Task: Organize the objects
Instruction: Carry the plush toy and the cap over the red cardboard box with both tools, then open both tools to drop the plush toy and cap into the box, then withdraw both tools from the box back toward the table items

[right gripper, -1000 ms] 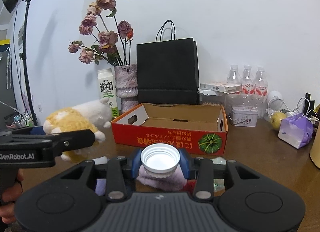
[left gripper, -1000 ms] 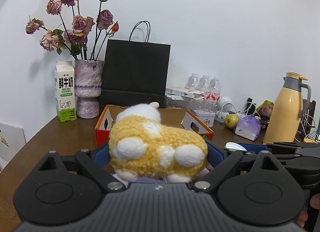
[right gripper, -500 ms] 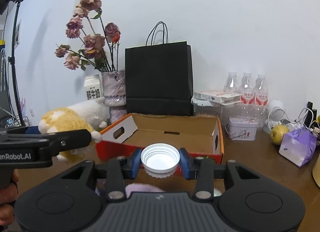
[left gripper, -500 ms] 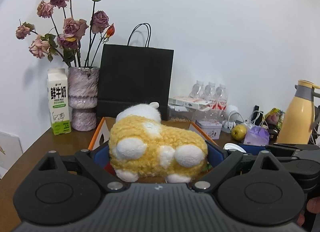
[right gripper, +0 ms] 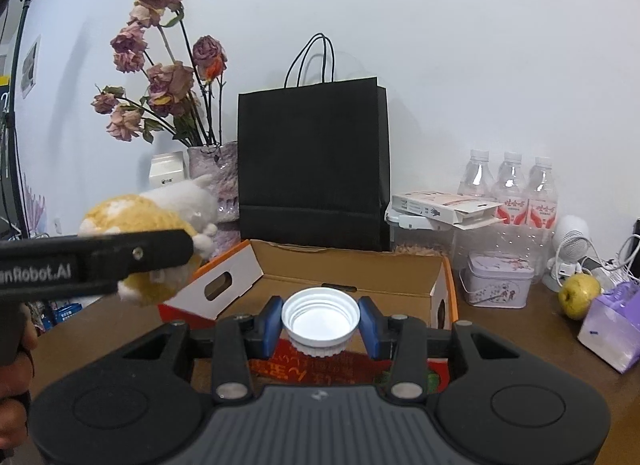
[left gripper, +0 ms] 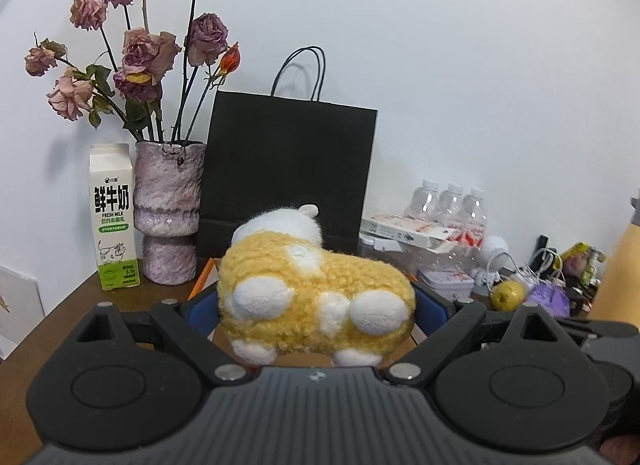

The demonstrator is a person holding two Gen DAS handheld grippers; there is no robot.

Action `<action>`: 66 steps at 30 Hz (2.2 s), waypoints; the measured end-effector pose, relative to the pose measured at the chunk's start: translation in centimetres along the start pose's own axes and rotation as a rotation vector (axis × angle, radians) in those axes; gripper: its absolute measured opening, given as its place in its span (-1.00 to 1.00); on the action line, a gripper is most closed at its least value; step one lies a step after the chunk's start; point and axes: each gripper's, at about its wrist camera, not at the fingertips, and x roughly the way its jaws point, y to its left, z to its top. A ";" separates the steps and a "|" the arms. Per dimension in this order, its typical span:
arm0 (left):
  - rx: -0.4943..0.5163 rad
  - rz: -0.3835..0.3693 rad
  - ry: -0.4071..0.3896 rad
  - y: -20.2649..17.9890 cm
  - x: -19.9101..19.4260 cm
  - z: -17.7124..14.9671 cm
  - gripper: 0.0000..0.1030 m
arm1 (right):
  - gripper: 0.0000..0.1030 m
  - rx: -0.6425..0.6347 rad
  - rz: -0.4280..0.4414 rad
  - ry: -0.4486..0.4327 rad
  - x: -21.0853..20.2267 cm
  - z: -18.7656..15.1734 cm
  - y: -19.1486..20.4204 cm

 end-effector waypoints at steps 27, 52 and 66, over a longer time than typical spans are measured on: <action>-0.051 0.123 0.159 2.8 12.5 -0.9 1.00 | 0.26 0.028 -0.073 0.149 11.8 -0.2 -3.1; -0.063 0.087 0.129 2.0 8.6 0.4 1.00 | 1.00 0.026 -0.096 0.086 8.0 1.0 -2.9; -0.011 0.045 0.056 0.9 2.4 0.8 1.00 | 1.00 -0.006 -0.093 0.029 2.5 1.0 -2.4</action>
